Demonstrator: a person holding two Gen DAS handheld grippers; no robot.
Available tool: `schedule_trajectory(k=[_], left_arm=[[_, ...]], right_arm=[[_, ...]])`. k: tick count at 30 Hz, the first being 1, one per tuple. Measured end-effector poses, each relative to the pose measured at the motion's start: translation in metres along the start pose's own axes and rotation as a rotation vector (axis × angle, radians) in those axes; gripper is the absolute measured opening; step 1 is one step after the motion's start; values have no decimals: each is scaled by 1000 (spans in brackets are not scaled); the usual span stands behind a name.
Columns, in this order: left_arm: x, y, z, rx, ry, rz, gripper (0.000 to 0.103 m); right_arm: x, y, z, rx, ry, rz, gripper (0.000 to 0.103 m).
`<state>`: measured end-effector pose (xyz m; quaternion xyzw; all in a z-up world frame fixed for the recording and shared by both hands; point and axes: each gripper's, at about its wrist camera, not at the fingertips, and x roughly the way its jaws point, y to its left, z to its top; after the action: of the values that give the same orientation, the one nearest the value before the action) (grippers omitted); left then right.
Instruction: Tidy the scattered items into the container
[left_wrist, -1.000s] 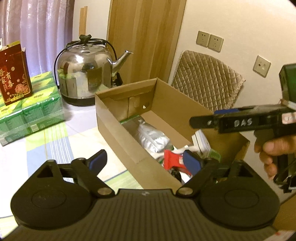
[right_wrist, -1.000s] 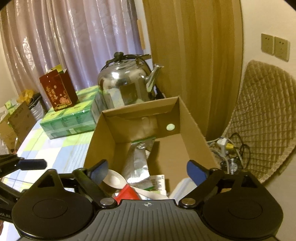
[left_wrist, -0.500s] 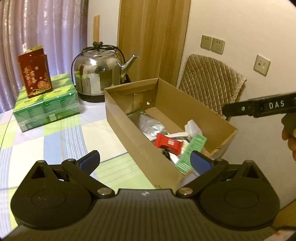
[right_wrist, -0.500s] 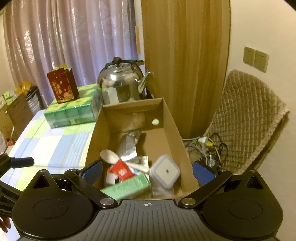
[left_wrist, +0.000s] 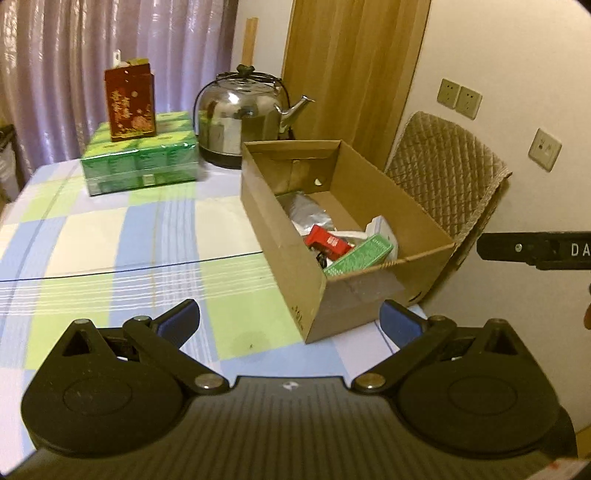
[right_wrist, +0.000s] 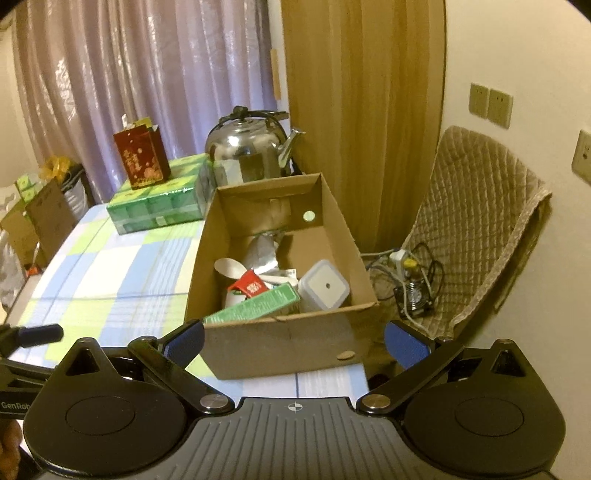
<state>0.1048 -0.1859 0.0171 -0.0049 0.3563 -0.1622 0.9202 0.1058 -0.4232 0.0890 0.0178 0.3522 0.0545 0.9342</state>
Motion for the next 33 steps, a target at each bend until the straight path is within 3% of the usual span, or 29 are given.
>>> schedule_trajectory(k=[12,33], left_arm=[[-39,-22,-20,-10,-7,47,102],[-41,-29,-36,-50,9,26,102]], right_arm=[[-18,20,-22,-52,-20,-12,101],[-39,20,-51,-9,-13,-52,101]])
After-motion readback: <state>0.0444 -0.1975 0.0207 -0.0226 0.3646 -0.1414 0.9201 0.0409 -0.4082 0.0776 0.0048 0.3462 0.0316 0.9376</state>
